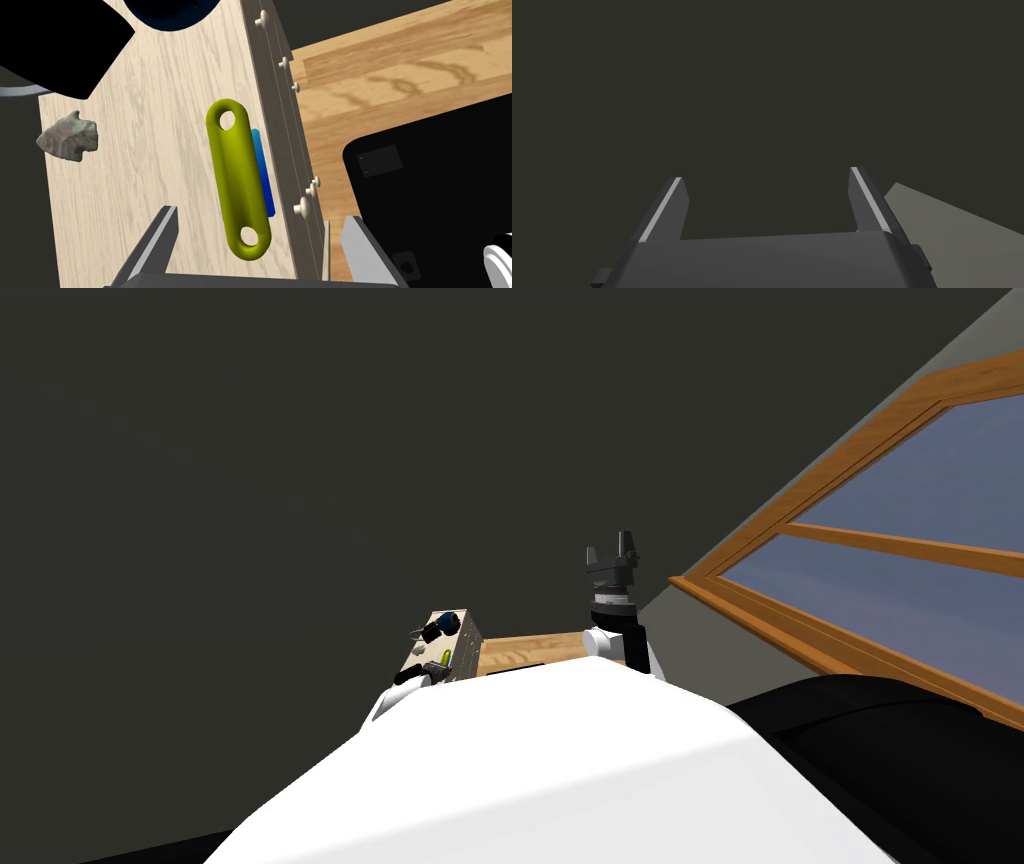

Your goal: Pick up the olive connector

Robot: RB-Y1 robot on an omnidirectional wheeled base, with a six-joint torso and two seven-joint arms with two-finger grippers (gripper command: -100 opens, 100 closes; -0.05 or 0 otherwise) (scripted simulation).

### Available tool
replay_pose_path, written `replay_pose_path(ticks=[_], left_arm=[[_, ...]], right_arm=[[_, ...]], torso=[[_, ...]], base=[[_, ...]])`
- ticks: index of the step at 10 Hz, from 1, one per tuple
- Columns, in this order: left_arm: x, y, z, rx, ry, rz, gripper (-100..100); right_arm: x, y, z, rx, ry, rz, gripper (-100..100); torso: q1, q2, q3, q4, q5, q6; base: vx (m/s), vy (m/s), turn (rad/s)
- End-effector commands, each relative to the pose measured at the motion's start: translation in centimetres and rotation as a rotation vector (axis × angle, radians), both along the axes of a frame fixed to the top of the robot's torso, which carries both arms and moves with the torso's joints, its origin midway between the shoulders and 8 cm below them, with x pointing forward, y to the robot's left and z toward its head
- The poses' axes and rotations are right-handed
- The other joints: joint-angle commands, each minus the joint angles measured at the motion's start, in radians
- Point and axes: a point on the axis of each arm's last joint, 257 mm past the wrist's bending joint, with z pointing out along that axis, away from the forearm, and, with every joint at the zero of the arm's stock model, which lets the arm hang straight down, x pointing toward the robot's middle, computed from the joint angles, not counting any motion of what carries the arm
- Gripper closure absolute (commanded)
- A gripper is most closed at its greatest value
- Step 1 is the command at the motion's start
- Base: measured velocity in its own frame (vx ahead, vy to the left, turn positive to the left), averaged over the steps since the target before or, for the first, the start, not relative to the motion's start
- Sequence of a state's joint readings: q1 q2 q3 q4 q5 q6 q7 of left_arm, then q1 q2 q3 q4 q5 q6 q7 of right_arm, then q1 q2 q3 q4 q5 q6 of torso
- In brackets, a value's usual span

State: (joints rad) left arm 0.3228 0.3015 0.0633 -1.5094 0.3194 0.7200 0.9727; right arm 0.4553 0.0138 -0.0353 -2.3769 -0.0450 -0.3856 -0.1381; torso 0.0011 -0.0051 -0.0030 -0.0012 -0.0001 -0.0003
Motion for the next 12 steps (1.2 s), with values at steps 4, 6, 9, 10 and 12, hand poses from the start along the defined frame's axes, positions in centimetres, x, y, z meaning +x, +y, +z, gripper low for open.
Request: replay_pose_path(ticks=[4,6,9,10,12], left_arm=[[-3.3,-0.6,-2.6,-0.072,0.150,0.089,-100],[-4.5,-0.8,-3.4,-0.094,0.202,0.120,-100],[-5.7,-1.0,-4.1,-0.114,0.258,0.149,-100],[-6.6,-1.2,-4.6,-0.130,0.300,0.175,-100],[-7.4,-1.3,-4.9,-0.144,0.339,0.198,-100]], right_arm=[[0.0,0.0,0.0,0.000,0.000,0.000,0],[0.0,0.0,0.0,0.000,0.000,0.000,0],[0.0,0.0,0.0,0.000,0.000,0.000,0],[0.0,0.0,0.0,0.000,0.000,0.000,0],[0.0,0.0,0.0,0.000,0.000,0.000,0]], torso=[[0.000,0.001,0.001,0.000,0.000,0.000],[0.000,0.001,0.001,0.000,0.000,0.000],[0.001,0.001,0.001,0.000,0.000,0.000],[0.001,0.002,0.001,0.000,0.000,0.000],[0.002,0.001,0.000,0.000,0.000,0.000]], base=[[0.072,0.015,-0.008],[0.068,0.016,-0.008],[0.061,0.025,-0.005],[0.062,0.022,-0.005],[0.072,0.044,-0.005]])
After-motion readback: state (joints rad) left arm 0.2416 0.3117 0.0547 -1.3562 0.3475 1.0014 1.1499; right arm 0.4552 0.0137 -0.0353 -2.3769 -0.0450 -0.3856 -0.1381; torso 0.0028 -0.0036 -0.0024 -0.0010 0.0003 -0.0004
